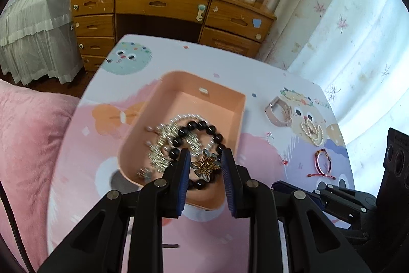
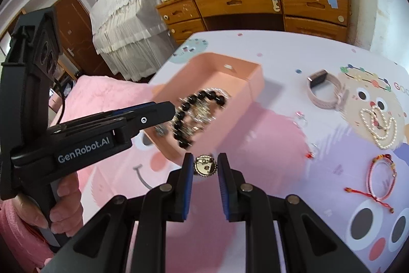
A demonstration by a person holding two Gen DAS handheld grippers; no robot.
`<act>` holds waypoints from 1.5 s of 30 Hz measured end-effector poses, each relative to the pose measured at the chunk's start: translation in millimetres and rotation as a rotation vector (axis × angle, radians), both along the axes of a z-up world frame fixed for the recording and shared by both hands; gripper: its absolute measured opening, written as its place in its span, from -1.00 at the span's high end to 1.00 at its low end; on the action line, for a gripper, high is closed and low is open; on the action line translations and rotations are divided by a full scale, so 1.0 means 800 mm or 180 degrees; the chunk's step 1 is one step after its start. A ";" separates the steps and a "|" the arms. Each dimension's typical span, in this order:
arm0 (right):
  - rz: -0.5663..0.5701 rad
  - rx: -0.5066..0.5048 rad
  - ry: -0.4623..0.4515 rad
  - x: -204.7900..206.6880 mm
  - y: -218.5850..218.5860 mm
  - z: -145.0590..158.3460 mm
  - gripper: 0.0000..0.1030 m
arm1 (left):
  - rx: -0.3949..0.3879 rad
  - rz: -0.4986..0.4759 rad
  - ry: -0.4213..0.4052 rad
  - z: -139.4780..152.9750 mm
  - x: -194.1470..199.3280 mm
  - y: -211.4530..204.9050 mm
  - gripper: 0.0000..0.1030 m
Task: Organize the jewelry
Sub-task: 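Carry the brooch with the left tool into the box while the right drops the coin pendant in, then lift both open tools away from the pink box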
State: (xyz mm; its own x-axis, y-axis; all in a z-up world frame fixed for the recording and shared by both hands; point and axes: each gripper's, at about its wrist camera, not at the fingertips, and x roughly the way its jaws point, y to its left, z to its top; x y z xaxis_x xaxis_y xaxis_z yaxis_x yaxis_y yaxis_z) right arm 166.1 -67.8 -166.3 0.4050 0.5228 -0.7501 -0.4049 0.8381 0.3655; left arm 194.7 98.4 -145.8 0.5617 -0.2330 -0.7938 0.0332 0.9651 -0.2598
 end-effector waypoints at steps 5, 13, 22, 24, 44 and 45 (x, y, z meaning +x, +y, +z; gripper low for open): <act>-0.0059 0.0247 -0.0046 0.001 0.021 0.015 0.63 | 0.0040 -0.0002 -0.0058 0.010 0.006 0.029 0.55; -0.0168 0.0382 -0.0174 0.002 0.046 0.036 0.63 | 0.0070 -0.0053 -0.0100 0.017 0.009 0.056 0.55; -0.0362 0.0248 0.0031 0.010 0.051 0.031 0.26 | 0.0052 -0.0109 0.0020 0.013 0.014 0.057 0.09; -0.0412 0.0218 -0.0053 0.004 0.046 0.034 0.25 | 0.0067 -0.0134 -0.0015 0.015 0.012 0.055 -0.03; -0.1106 0.0465 0.0363 0.002 -0.065 0.019 -0.34 | 0.0053 -0.0441 0.0047 0.023 0.007 -0.032 -0.52; -0.1143 0.0445 0.0375 0.001 -0.073 0.018 -0.36 | 0.0064 -0.0461 0.0062 0.023 0.007 -0.040 -0.53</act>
State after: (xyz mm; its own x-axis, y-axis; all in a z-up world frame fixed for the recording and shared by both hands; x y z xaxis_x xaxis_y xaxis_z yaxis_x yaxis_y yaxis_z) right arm 167.1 -125.9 -151.5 0.4960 0.4640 -0.7339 -0.0438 0.8575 0.5126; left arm 200.3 66.5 -127.6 0.5078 -0.2945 -0.8096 0.1675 0.9556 -0.2425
